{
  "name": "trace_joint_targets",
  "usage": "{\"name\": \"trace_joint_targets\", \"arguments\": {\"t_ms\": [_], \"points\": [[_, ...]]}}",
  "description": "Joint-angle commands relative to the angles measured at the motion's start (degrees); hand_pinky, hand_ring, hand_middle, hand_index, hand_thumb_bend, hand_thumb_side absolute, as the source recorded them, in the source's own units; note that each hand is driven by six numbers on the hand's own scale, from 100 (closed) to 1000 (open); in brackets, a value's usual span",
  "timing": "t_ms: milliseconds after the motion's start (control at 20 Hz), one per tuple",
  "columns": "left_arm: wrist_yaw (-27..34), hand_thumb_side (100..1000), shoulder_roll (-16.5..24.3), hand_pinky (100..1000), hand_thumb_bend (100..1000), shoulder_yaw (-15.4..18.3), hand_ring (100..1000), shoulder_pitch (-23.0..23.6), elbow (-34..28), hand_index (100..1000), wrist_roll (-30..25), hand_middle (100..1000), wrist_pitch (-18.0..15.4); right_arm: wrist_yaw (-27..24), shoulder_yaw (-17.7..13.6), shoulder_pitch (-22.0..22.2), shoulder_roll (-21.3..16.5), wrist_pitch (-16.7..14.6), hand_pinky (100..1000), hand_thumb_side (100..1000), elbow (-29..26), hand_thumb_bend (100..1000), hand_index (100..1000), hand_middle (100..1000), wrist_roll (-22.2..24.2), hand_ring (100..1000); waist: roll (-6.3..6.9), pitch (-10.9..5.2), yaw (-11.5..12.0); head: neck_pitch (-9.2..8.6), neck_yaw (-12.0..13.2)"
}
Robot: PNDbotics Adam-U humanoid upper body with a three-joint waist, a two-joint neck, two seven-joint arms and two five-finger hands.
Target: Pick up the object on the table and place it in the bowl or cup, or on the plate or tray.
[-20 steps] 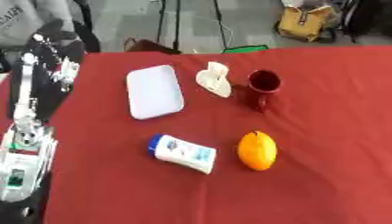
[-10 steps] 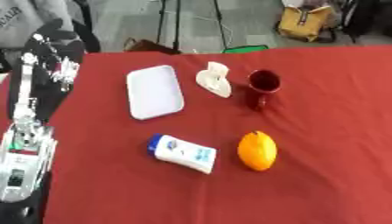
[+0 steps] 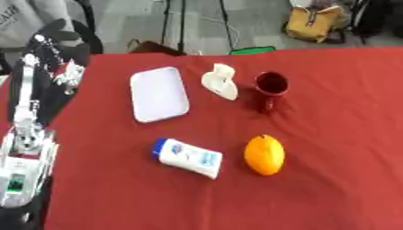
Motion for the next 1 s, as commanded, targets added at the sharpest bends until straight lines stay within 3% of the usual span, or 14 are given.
{"name": "trace_joint_targets", "arguments": {"t_ms": [50, 150, 350, 550, 650, 800, 1000], "points": [[-1.91, 590, 5.28, 701, 556, -1.21, 632, -0.14, -1.89, 882, -3.52, 699, -1.18, 0.2, -0.11, -0.46, -0.73, 0.02, 512, 691, -0.97, 503, 871, 800, -0.12, 566, -0.04, -0.51, -0.13, -0.45, 0.18], [-4.15, 577, 10.82, 706, 582, -3.23, 640, 0.21, -2.52, 876, -9.37, 709, -3.38, 0.25, -0.12, -0.42, -0.85, 0.01, 513, 692, -0.96, 504, 871, 800, -0.1, 567, 0.08, -0.61, -0.38, -0.45, 0.07], [-8.31, 638, 21.0, 708, 611, -6.8, 662, 0.39, -3.25, 865, -22.56, 729, -8.5, 0.39, -0.24, -0.15, -1.05, 0.06, 513, 692, -0.88, 505, 871, 800, -0.21, 567, 0.46, -0.9, -0.67, -0.37, -0.36], [-9.51, 676, 26.57, 708, 646, -9.79, 677, -0.92, -3.31, 862, -29.51, 740, -11.4, 0.49, -0.1, -0.02, -1.17, 0.07, 513, 692, -0.78, 505, 871, 800, -0.04, 567, 0.69, -1.18, -0.67, -0.19, -0.68], [-9.6, 713, 29.52, 701, 666, -12.93, 681, -3.08, -2.72, 861, -32.64, 742, -12.41, 0.48, -0.01, 0.06, -1.31, 0.04, 513, 692, -0.74, 504, 871, 800, 0.06, 567, 0.78, -1.44, -0.71, -0.01, -0.77], [-11.39, 745, 31.47, 675, 744, -18.4, 676, -8.56, -0.79, 854, -35.43, 733, -12.9, 0.41, 0.19, 0.15, -1.38, -0.01, 514, 693, -0.66, 505, 870, 800, 0.27, 568, 0.75, -1.81, -0.89, 0.16, -0.84], [-15.65, 756, 29.03, 675, 758, -24.52, 683, -14.15, 4.16, 855, -32.44, 739, -11.87, 0.32, 0.34, 0.17, -1.3, -0.05, 514, 693, -0.56, 506, 869, 799, 0.5, 568, 0.68, -1.91, -1.12, 0.05, -1.04]]}}
